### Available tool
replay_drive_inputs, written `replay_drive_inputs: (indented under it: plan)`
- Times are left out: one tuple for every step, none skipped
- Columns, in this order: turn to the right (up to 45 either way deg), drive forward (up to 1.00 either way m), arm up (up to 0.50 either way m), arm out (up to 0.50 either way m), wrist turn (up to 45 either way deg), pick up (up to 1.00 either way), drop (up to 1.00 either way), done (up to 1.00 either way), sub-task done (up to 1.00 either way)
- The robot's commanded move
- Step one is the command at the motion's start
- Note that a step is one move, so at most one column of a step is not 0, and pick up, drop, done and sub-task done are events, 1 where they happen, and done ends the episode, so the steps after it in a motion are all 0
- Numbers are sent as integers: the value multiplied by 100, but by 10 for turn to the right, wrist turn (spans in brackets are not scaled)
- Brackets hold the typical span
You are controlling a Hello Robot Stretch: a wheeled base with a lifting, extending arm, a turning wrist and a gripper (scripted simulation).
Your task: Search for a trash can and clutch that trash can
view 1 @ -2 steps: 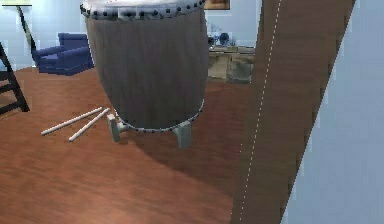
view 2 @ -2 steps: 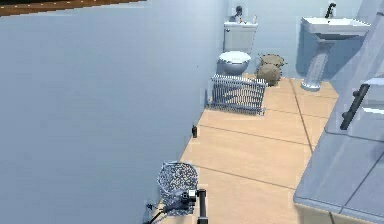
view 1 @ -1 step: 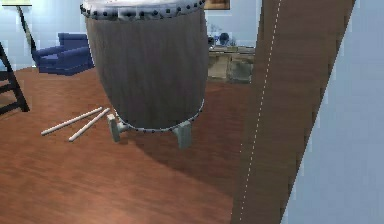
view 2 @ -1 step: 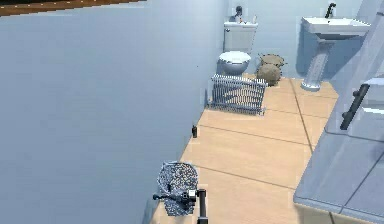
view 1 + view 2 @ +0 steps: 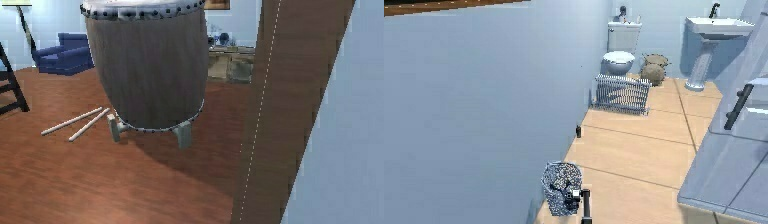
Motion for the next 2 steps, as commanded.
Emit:
replay_drive_inputs:
  plan:
    - [0,0,-30,0,0,0,0,0,0]
    - [0,0,0,0,0,100,0,0,0]
